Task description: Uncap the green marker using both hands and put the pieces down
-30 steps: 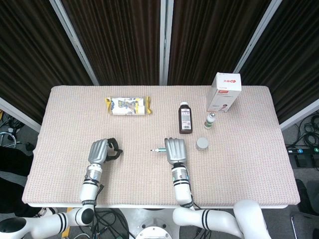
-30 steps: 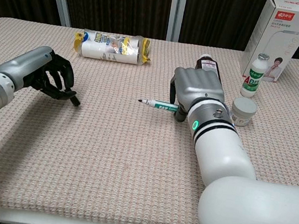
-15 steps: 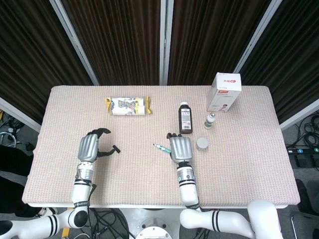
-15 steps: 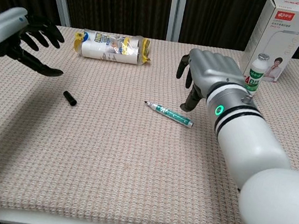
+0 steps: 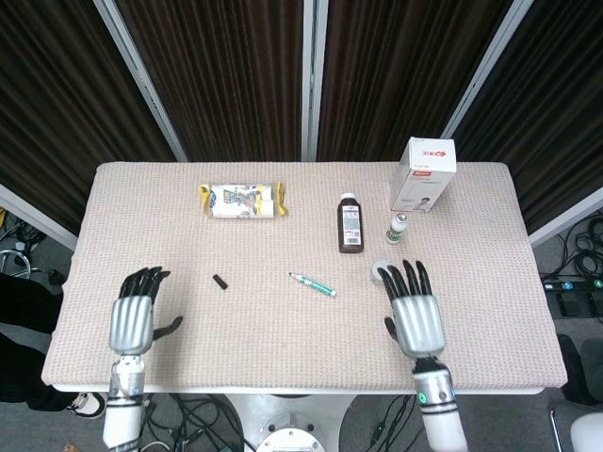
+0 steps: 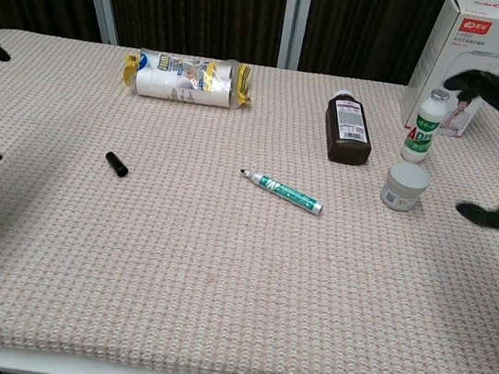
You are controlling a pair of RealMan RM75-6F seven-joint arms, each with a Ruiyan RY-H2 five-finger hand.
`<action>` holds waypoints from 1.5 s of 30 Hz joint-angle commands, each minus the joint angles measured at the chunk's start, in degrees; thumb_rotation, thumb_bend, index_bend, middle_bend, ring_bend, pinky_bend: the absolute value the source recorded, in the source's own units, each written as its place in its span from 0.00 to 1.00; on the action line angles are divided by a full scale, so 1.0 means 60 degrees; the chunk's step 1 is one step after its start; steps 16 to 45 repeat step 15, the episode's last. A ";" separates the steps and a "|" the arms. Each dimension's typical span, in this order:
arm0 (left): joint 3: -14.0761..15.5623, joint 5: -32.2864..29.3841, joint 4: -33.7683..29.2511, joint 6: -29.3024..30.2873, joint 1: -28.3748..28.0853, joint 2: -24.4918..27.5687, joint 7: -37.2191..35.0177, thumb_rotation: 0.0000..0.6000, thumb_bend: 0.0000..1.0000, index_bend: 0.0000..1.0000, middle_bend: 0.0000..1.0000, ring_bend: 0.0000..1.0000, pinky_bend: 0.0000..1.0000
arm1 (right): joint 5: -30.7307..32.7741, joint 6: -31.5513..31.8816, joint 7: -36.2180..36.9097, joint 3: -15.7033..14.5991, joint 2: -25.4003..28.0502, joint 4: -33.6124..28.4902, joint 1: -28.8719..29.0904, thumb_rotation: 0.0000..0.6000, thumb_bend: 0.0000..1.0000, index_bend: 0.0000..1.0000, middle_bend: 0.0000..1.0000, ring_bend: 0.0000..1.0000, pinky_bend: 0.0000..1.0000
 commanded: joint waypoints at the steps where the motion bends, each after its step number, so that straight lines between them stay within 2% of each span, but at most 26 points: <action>1: 0.0933 0.0781 0.0580 0.0733 0.0889 -0.0179 -0.0177 1.00 0.03 0.18 0.15 0.12 0.14 | -0.0865 0.0698 0.1371 -0.1187 0.0115 0.0818 -0.1422 1.00 0.09 0.03 0.05 0.00 0.00; 3: 0.1211 0.1009 0.1002 0.1012 0.1296 -0.0345 -0.0442 1.00 0.03 0.18 0.15 0.12 0.14 | -0.0885 0.0554 0.2207 -0.1337 -0.0075 0.1515 -0.1820 1.00 0.09 0.03 0.04 0.00 0.00; 6: 0.1460 0.0975 0.1519 0.1015 0.1771 -0.0496 -0.0697 1.00 0.03 0.18 0.15 0.12 0.14 | -0.0846 0.0301 0.3190 -0.1297 -0.0326 0.2390 -0.2238 1.00 0.09 0.01 0.03 0.00 0.00; 10: 0.1415 0.0836 0.1682 0.0765 0.2083 -0.0500 -0.0957 1.00 0.03 0.18 0.15 0.12 0.14 | -0.0889 0.0032 0.3428 -0.1142 -0.0517 0.3042 -0.2577 1.00 0.09 0.01 0.02 0.00 0.00; 15: 0.1052 0.0835 0.1875 0.0423 0.2062 -0.0532 -0.0985 1.00 0.03 0.18 0.15 0.12 0.14 | -0.0876 -0.0320 0.3075 -0.0720 -0.0524 0.3062 -0.2645 1.00 0.09 0.01 0.02 0.00 0.00; 45: 0.1052 0.0835 0.1875 0.0423 0.2062 -0.0532 -0.0985 1.00 0.03 0.18 0.15 0.12 0.14 | -0.0876 -0.0320 0.3075 -0.0720 -0.0524 0.3062 -0.2645 1.00 0.09 0.01 0.02 0.00 0.00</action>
